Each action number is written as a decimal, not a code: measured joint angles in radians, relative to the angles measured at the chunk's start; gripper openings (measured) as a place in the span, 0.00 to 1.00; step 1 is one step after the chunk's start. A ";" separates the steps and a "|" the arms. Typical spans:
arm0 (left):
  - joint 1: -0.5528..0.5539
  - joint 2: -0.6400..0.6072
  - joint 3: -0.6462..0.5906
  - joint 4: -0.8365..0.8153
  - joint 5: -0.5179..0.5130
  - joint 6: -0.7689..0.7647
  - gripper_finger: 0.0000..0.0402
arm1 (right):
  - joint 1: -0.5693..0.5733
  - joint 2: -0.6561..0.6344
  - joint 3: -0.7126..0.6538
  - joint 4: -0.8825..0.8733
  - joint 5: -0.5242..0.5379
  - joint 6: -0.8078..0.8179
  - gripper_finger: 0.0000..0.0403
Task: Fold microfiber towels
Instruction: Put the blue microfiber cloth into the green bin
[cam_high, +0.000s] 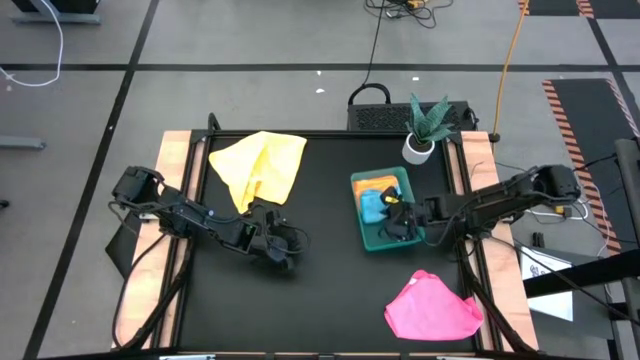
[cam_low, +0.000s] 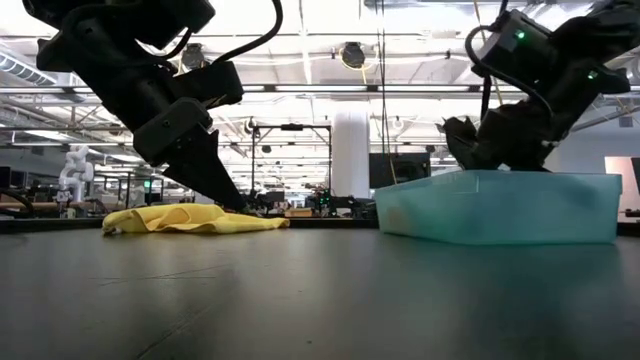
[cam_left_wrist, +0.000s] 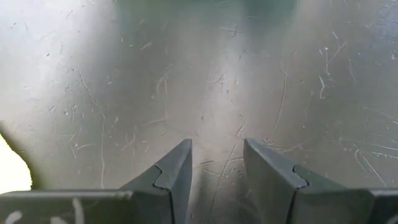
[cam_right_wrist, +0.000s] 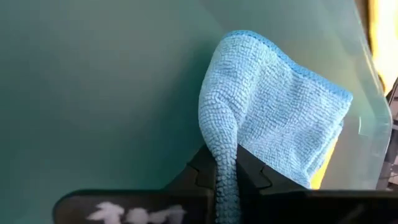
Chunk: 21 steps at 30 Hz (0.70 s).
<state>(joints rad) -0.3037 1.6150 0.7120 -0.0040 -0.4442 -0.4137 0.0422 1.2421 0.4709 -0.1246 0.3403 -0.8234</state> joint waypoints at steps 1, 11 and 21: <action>0.000 0.000 0.000 0.000 0.000 -0.003 0.36 | 0.011 0.000 0.000 0.001 0.008 0.007 0.02; 0.001 0.000 0.000 0.000 0.000 -0.006 0.36 | 0.085 -0.010 0.052 0.006 0.078 0.030 0.02; 0.001 0.000 0.000 -0.001 0.000 -0.004 0.36 | 0.137 -0.010 0.056 -0.131 -0.004 0.181 0.06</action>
<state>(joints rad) -0.3027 1.6150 0.7120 -0.0048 -0.4442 -0.4178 0.1794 1.2316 0.5274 -0.2555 0.3359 -0.6427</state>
